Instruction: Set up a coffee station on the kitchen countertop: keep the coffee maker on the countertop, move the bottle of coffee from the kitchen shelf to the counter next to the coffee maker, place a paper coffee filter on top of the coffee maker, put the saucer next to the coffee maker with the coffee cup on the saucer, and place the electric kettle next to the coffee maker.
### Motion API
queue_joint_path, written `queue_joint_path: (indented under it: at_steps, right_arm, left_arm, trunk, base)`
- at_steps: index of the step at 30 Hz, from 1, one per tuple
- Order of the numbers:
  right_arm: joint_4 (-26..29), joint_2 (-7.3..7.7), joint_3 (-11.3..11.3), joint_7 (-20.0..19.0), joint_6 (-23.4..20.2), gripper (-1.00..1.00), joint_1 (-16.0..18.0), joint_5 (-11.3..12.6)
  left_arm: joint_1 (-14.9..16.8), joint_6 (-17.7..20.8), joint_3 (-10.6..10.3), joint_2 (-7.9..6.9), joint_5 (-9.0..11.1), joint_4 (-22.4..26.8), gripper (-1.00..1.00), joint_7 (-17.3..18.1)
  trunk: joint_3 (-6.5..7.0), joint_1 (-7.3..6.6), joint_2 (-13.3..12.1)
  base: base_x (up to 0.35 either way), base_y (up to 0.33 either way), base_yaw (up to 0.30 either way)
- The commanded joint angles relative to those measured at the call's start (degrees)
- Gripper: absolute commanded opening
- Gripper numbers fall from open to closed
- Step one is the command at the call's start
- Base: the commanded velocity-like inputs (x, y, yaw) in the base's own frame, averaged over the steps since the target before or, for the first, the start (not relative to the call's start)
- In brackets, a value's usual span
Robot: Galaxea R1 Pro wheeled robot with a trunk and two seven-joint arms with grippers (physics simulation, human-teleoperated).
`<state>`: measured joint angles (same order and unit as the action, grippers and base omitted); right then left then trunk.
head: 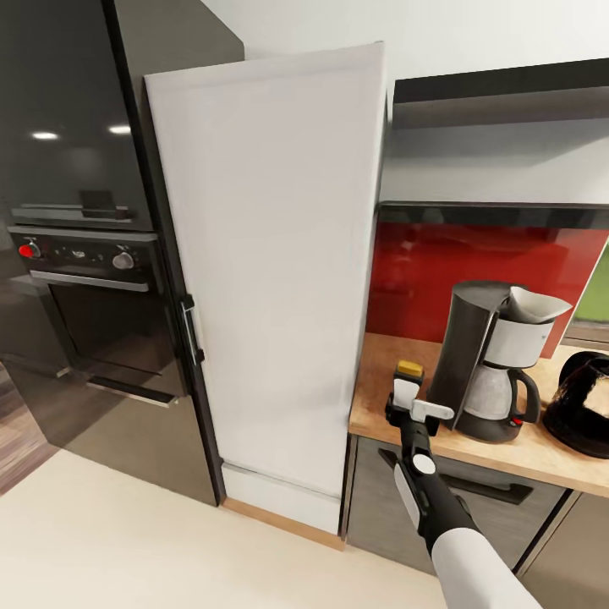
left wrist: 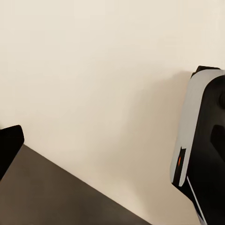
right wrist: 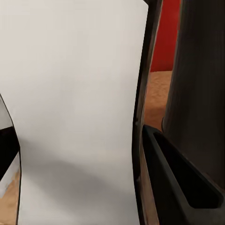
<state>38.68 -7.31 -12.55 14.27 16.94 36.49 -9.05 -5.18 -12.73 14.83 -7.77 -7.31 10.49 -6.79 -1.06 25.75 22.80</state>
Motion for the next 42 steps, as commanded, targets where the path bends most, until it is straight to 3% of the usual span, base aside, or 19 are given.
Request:
queue_joint_path:
  at_steps: [1, 13, 17, 22, 29, 42]
  right_arm:
    - [-0.3, -0.08, -0.2, 0.5, 0.1, -1.00, 0.1, -0.6]
    - [-0.7, -0.13, -0.2, 1.5, 0.2, -1.00, 0.1, -0.6]
    - [-0.8, -0.13, -0.2, 4.5, 0.1, -1.00, 0.1, -0.6]
    - [-2.0, -0.10, -0.2, 5.5, 0.2, -1.00, 0.1, -0.6]
    - [-5.1, -0.02, -0.2, 5.6, 5.6, -1.00, 0.1, -0.6]
    - [-5.4, 0.18, -0.2, 5.6, 6.1, -1.00, 0.1, -0.6]
  left_arm:
    - [0.0, -0.1, 0.3, 0.03, -0.6, 0.1, 1.00, -0.2]
    - [0.0, -0.1, 0.3, 0.03, -0.6, 0.1, 1.00, -0.2]
    - [0.0, 0.0, 0.3, 0.06, -0.6, 0.1, 1.00, -0.1]
    - [0.0, 0.0, 0.3, 0.06, -0.6, 0.1, 1.00, -0.1]
    - [0.0, -0.1, 0.3, 0.09, -0.6, 0.1, 1.00, 0.0]
    - [0.0, 0.0, 0.3, 0.12, -0.6, 0.1, 1.00, 0.1]
  trunk:
    - [-0.11, 0.04, 0.1]
    - [-0.11, 0.04, 0.1]
    - [-0.11, 0.04, 0.1]
    - [-0.11, 0.04, 0.1]
    - [-0.11, 0.04, 0.1]
    - [-0.11, 0.04, 0.1]
  base:
    - [0.000, 0.000, 0.000]
    - [0.009, 0.000, 0.000]
    - [0.134, 0.000, 0.000]
    - [0.021, 0.000, 0.000]
    - [0.001, 0.000, 0.000]
    - [0.074, 0.000, 0.000]
